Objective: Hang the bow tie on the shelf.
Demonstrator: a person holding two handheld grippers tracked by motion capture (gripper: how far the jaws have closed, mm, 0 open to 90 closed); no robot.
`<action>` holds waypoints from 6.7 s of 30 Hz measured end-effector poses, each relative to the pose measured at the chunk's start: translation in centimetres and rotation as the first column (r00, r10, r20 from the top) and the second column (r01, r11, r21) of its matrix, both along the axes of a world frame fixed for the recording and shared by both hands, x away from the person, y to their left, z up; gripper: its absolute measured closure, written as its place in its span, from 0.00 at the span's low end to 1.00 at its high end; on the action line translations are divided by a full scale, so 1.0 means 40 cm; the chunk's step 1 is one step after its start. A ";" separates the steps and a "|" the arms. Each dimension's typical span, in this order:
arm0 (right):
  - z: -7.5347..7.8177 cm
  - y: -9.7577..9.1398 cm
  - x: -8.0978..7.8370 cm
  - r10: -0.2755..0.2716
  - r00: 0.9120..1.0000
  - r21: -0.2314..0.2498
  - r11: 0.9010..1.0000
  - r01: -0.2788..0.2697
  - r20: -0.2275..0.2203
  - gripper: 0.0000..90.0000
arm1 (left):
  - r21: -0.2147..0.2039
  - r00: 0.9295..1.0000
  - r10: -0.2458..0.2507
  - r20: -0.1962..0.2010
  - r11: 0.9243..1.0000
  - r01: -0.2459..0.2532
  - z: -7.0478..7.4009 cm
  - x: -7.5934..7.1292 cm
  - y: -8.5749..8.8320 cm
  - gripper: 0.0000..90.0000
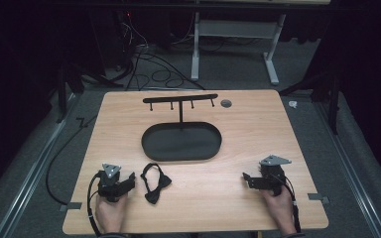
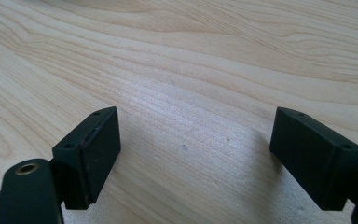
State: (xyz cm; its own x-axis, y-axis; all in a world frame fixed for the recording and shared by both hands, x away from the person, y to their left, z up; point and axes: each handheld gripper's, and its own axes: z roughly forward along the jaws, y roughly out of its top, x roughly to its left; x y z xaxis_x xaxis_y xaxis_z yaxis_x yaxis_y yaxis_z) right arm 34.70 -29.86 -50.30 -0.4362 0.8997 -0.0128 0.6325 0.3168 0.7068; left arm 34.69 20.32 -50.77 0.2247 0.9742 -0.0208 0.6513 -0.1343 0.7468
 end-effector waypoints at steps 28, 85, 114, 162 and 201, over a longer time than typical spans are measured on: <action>0.000 -0.001 0.000 0.005 1.000 -0.002 1.000 -0.005 0.000 0.19 | -0.001 1.000 0.005 0.000 1.000 -0.005 0.000 0.001 -0.001 0.40; 0.000 0.000 -0.001 0.008 1.000 0.000 1.000 -0.008 0.000 0.19 | -0.109 0.987 -0.157 -0.045 0.982 0.151 0.041 0.054 -0.096 0.69; 0.000 0.000 -0.001 0.009 1.000 0.000 1.000 -0.009 0.000 0.19 | -0.017 0.967 -0.254 0.017 0.967 0.254 0.109 0.035 -0.133 0.99; 0.000 0.000 -0.002 0.013 1.000 0.000 1.000 -0.013 0.000 0.19 | -0.074 0.896 -0.389 0.214 0.908 0.412 0.358 0.115 -0.222 0.99; 0.000 0.000 -0.002 0.014 1.000 -0.001 1.000 -0.014 0.000 0.19 | -0.037 0.900 -0.364 0.240 0.923 0.383 0.431 0.271 -0.295 0.99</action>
State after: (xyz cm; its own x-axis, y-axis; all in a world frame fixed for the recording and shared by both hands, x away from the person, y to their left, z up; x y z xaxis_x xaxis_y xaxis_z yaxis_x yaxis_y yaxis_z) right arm 34.62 -29.85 -50.30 -0.4485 0.8937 -0.0135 0.6279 0.3258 0.7068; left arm 45.52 8.53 -33.53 0.5796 0.8149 -0.0019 0.3789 -0.2675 0.8859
